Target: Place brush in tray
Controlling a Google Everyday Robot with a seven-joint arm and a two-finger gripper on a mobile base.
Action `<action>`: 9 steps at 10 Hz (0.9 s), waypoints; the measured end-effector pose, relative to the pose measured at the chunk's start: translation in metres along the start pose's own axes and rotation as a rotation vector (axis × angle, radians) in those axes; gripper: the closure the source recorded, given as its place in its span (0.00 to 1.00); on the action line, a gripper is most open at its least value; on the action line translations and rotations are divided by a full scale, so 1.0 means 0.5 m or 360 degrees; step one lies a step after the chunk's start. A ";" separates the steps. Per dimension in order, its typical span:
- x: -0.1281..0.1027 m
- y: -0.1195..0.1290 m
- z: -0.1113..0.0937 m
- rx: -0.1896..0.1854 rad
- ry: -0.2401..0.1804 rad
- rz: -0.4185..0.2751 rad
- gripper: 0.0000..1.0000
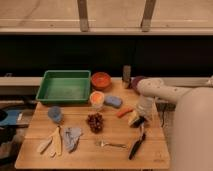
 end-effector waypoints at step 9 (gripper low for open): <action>0.006 0.002 0.000 -0.0016 -0.0007 -0.0033 0.94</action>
